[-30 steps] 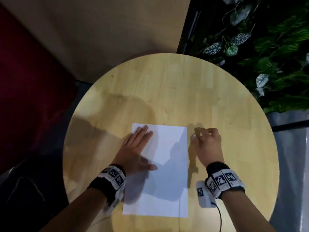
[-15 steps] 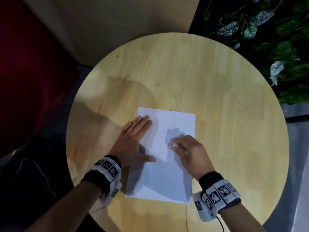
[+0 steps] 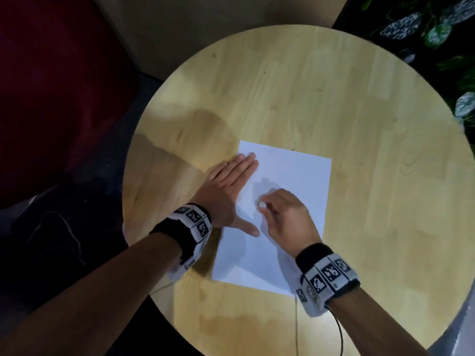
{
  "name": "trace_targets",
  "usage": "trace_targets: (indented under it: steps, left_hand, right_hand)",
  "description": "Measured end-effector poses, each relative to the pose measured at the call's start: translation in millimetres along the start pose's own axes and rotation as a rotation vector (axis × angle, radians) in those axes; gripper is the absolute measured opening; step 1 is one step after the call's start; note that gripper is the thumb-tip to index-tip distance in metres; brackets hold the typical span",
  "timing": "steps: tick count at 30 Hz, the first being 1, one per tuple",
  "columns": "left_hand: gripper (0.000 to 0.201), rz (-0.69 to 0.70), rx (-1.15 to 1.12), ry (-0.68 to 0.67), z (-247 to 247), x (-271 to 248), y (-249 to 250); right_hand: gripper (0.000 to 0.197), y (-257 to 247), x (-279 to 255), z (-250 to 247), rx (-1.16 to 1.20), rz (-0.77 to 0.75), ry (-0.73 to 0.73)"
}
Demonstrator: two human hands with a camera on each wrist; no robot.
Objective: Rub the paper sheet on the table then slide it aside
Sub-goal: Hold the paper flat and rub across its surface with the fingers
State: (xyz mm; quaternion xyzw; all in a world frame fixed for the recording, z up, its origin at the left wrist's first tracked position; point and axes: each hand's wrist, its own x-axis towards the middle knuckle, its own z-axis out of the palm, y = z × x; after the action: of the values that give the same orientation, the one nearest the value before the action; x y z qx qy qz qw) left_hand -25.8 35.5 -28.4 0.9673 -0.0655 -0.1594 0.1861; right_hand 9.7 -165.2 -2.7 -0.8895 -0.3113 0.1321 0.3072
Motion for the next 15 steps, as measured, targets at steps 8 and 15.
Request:
trace_targets:
  steps: [8, 15]
  left_hand:
    - [0.151, -0.02, -0.026, -0.05, -4, 3, 0]
    - [0.152, -0.032, -0.024, -0.039, -2, 2, 1]
  right_hand:
    - [0.005, 15, 59, -3, -0.031, 0.028, 0.12]
    - [0.007, 12, 32, -6, -0.028, -0.088, -0.03]
